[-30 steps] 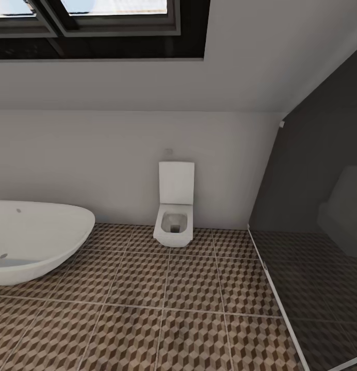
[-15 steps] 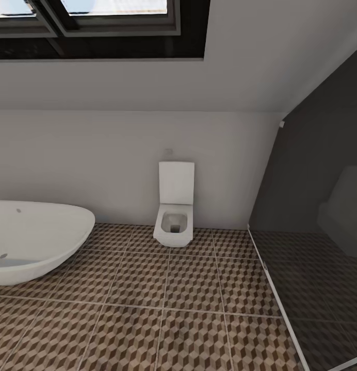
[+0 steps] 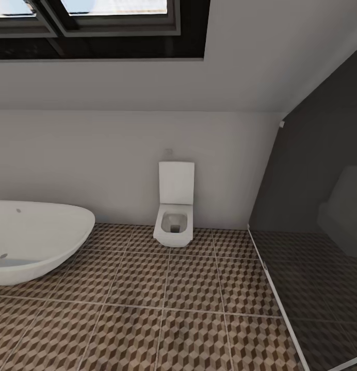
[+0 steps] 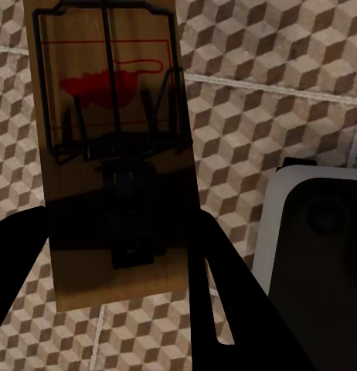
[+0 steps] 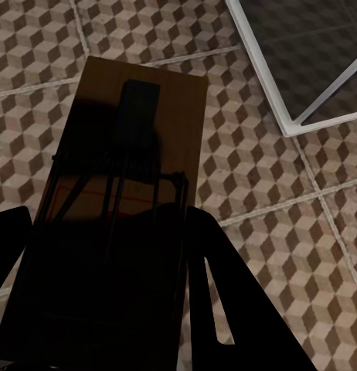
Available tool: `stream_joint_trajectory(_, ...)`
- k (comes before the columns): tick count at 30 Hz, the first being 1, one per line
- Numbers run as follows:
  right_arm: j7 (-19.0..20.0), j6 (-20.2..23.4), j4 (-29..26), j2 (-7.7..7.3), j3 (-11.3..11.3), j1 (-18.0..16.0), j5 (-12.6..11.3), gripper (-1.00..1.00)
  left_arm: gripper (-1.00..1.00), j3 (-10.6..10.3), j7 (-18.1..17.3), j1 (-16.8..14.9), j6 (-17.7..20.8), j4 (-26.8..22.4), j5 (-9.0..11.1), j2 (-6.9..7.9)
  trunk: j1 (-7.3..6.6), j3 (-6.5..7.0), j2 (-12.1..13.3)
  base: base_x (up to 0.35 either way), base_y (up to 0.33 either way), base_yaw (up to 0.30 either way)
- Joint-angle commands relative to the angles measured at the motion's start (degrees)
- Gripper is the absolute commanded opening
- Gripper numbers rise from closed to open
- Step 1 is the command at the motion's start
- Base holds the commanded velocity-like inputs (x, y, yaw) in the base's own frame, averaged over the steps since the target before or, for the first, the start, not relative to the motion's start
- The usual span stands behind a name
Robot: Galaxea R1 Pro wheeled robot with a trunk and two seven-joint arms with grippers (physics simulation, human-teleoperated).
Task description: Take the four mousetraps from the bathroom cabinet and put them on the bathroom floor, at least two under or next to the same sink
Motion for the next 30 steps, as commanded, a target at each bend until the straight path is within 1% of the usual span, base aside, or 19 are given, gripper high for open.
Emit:
stream_joint_trajectory(1, -0.5, -0.1, 0.0, -0.01, 0.5, 0.0, -0.1, -1.0, -1.0, -0.4, 0.3, -0.1, -0.2, 0.1, -0.1, -0.03, 0.03, -0.11, -0.1, 0.0, 0.0, 0.0)
stream_joint_trajectory(30, -0.5, -0.1, 0.0, -0.01, 0.5, 0.0, -0.1, -1.0, -1.0, -0.4, 0.3, -0.1, -0.2, 0.1, -0.1, -0.03, 0.03, -0.11, -0.1, 0.0, 0.0, 0.0)
